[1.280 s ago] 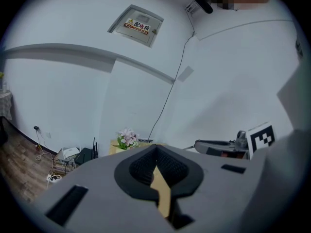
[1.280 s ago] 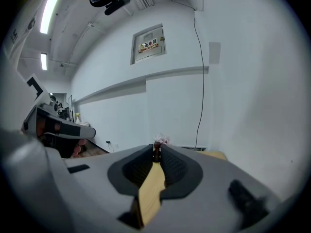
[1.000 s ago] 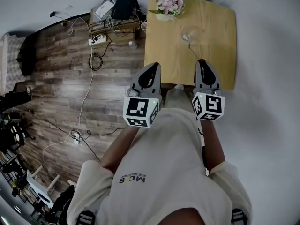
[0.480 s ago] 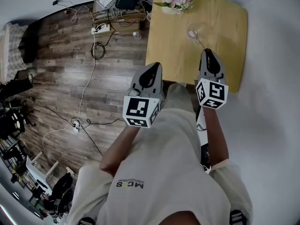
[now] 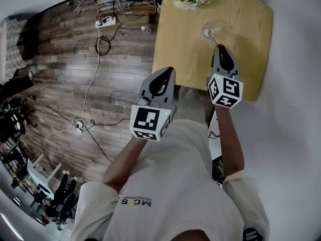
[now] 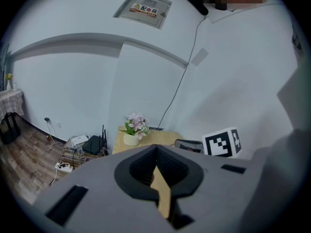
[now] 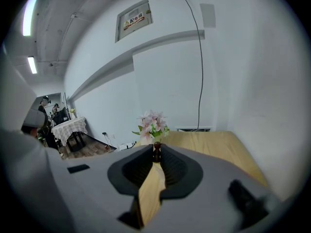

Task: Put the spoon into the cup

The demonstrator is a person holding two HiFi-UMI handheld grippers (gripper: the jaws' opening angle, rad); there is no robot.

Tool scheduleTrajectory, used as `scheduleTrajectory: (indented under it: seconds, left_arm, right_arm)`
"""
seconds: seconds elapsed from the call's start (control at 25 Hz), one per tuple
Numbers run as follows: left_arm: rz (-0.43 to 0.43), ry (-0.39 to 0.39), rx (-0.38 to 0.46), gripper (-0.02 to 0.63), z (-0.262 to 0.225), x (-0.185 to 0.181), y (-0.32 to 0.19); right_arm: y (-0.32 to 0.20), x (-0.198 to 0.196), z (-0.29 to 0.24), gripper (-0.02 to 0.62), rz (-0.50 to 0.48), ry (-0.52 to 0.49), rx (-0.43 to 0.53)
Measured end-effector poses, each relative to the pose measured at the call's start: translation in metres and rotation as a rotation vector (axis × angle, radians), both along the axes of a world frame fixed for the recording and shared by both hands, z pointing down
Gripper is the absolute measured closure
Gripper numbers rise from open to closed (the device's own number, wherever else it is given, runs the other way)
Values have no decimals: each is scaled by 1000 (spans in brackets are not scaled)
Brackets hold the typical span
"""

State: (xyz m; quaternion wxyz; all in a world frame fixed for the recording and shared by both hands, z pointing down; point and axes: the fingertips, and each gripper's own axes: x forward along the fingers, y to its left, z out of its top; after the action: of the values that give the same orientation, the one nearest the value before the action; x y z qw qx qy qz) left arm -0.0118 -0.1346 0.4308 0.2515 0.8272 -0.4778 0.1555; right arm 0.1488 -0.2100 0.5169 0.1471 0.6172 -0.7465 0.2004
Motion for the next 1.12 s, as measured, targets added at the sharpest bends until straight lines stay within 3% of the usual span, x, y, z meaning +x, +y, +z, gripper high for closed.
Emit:
scheduleTrajectory:
  seconds: [0.6, 1.12]
  left_arm:
    - [3, -42, -24, 595, 15, -5, 6]
    - [15, -36, -13, 595, 10, -6, 13]
  right_arm:
    - [-13, -2, 56, 537, 22, -45, -98]
    - [0, 1, 57, 534, 40, -11, -116]
